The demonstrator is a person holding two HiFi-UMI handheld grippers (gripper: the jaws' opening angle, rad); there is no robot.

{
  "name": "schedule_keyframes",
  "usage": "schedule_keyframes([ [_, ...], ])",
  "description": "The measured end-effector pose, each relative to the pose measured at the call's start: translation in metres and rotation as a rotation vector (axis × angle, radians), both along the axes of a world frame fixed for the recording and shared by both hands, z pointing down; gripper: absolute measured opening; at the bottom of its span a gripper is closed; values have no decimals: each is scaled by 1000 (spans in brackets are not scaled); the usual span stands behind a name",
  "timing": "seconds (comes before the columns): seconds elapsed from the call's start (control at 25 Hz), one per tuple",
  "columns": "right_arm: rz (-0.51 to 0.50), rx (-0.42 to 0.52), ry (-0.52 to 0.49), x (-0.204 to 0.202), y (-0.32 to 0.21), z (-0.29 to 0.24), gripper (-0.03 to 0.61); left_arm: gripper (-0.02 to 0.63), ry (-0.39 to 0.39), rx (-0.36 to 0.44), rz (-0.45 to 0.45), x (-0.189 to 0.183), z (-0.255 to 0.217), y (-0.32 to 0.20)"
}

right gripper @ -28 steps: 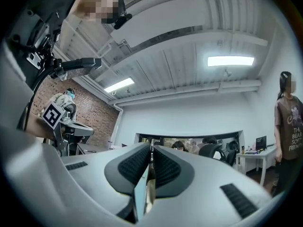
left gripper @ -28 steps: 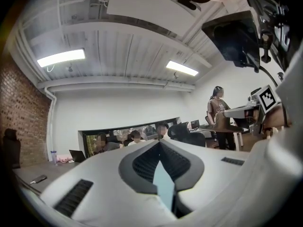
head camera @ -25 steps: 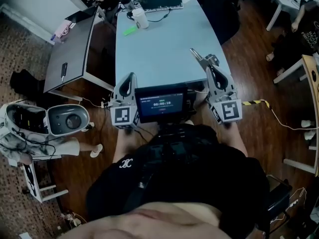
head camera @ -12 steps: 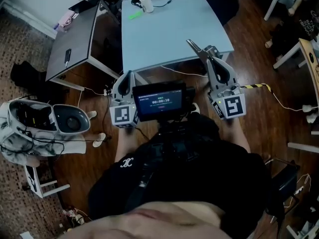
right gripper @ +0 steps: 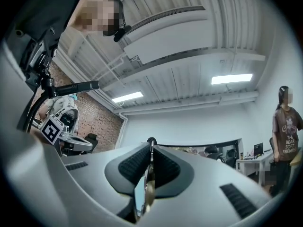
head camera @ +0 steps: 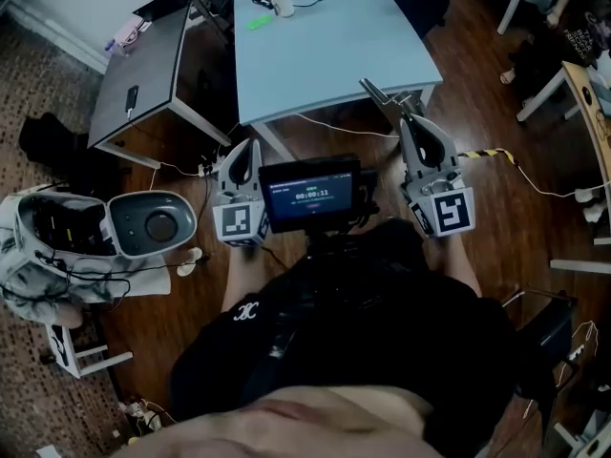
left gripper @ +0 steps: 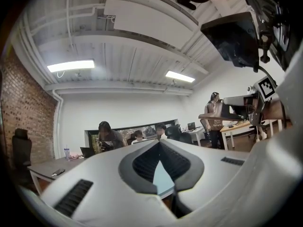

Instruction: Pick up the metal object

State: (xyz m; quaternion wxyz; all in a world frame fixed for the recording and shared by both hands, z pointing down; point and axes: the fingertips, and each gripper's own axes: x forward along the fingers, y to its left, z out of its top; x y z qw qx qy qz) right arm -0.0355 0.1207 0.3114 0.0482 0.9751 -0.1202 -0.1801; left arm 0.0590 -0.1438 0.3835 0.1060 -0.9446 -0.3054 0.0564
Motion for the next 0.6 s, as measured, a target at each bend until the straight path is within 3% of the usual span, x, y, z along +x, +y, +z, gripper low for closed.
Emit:
schedule_keyframes([
  [0.28,5,-12,7,-3,3,-6,-2,-6,15,-1,4,5,-8,6],
  [0.6,-8,-18,-41,-14,29,3,-2,-5,7,-12,37,-6,-15,53],
])
